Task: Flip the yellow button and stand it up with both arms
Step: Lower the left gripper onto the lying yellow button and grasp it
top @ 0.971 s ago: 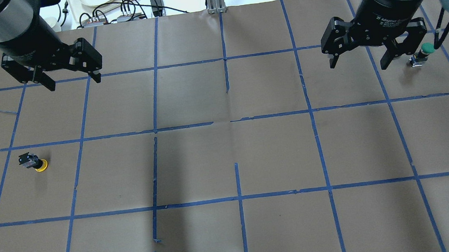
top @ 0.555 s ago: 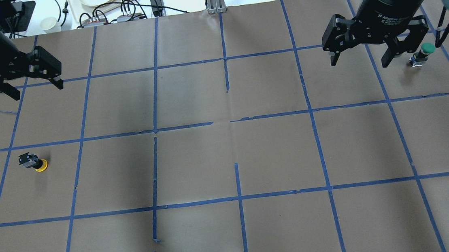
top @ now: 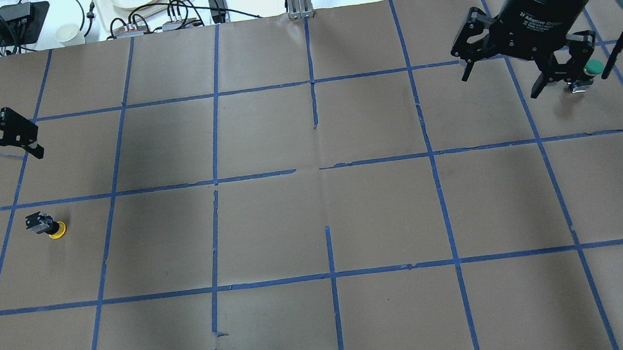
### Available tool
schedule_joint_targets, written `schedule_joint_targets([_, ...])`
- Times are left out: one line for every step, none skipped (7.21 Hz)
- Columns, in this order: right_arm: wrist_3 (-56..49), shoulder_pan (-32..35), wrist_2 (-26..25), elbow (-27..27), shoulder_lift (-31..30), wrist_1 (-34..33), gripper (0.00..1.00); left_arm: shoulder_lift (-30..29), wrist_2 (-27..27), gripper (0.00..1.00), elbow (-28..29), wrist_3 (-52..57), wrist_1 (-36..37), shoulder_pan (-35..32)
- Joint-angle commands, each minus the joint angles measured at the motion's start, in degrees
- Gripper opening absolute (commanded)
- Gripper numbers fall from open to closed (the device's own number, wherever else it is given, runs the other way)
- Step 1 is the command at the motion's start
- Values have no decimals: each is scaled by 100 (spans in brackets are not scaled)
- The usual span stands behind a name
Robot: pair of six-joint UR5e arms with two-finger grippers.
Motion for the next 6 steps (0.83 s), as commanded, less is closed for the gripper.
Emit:
schedule_joint_targets([411,-10,-48,7,15,-3,100,-528,49,100,-289,387,785,617])
schedule_joint_targets([394,-10,-13,8,23,-20,100,-574,32,100,-490,1128,832,803])
schedule_joint_targets([420,-18,48,-1,93,-46,100,-600,6,100,-693,1309,963,849])
schedule_joint_targets([594,-19,501,-45,146,-99,100,-618,-3,100,-956,1320,1408,849])
schedule_joint_targets([1118,-19,914,-115,190,-90,100,-662,-3,100,-1332,1398,2022,858])
schedule_joint_targets([1950,-19,1423,-116,217,-99,100,-662,6,100,-1789,1521,2698,884])
